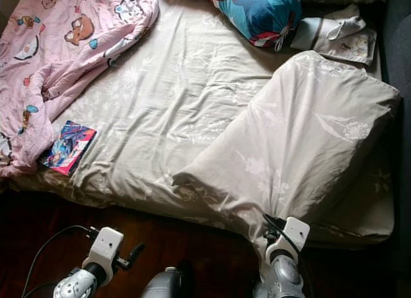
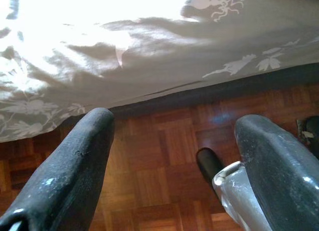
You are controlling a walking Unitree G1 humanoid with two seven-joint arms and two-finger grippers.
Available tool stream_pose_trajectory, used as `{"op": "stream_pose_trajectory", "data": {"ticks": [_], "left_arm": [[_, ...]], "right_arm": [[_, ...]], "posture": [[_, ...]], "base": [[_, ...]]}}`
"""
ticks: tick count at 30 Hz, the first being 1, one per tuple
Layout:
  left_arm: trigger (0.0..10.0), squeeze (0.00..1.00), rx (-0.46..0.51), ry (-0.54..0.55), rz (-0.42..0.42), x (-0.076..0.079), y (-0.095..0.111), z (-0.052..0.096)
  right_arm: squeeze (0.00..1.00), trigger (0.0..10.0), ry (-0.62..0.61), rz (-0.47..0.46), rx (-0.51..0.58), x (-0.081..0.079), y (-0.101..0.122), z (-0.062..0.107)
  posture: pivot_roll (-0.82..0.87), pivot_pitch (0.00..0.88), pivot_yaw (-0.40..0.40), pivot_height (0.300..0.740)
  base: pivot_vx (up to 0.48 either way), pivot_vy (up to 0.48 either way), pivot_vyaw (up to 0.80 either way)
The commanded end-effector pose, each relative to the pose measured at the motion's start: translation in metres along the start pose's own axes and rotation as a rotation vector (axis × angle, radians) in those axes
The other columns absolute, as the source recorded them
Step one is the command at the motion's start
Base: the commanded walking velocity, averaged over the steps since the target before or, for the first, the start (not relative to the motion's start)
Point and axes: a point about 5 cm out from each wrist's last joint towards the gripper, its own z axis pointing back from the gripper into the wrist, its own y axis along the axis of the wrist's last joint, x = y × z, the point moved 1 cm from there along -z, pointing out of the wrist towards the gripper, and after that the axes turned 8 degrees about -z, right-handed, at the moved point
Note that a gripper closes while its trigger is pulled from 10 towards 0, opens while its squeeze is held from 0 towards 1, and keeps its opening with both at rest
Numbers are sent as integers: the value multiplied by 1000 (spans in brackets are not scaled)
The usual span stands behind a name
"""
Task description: Clean up the room
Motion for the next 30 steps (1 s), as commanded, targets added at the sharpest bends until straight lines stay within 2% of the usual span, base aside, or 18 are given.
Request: {"op": "stream_pose_trajectory", "data": {"ticks": [1,3,5,6,8,11,12,17,19,21,23,25,26,27,29,30], "left_arm": [[10000,0,-72,-2,24,4,-19,8],[10000,0,-75,-2,26,4,-19,5],[10000,0,-76,-1,28,4,-19,5],[10000,0,-78,-1,30,5,-19,3],[10000,0,-81,-1,32,5,-19,1],[10000,0,-85,0,35,5,-19,-2],[10000,0,-86,2,38,5,-18,-4],[10000,0,-89,6,44,5,-17,-9],[10000,0,-93,11,51,4,-17,-12],[10000,0,-95,12,53,4,-17,-13],[10000,0,-100,19,62,5,-17,-15],[10000,0,-100,20,65,5,-17,-16],[10000,0,-100,20,65,5,-17,-16],[10000,0,-102,20,66,4,-17,-17],[10000,0,-103,21,67,4,-17,-18],[10000,0,-105,22,68,4,-17,-18]], "right_arm": [[0,0,-48,30,-82,11,-21,7],[0,0,-37,106,-27,8,-6,2],[0,0,-31,121,-12,6,-3,1],[0,0,-35,158,36,4,8,-2],[0,0,-44,179,73,4,17,-4],[0,0,-64,187,127,4,30,-7],[0,0,-69,187,193,2,45,-9],[0,0,-93,219,313,1,71,-11],[0,0,-120,248,417,1,97,-11],[0,0,-125,260,430,0,101,-12],[0,0,-180,274,446,5,115,-13],[0,0,-240,278,514,9,138,-13],[0,0,-240,278,514,9,138,-13],[0,0,-264,299,556,8,156,-12],[0,0,-275,318,564,8,163,-13],[0,0,-292,306,579,9,177,-13]], "posture": [[145,354,206,740],[132,336,201,740],[132,336,201,740],[126,328,198,740],[114,315,192,740],[104,304,187,740],[96,294,181,740],[76,276,171,740],[57,259,160,740],[54,257,159,740],[51,250,156,740],[41,240,154,740],[41,240,154,740],[32,235,154,740],[32,235,154,740],[25,230,150,740]], "base": [[0,0,0],[0,0,0],[0,0,0],[0,0,0],[0,0,0],[0,0,0],[0,0,0],[0,0,0],[0,0,0],[0,0,0],[0,0,0],[0,0,0],[0,0,0],[0,0,0],[0,0,0],[0,0,0]]}}
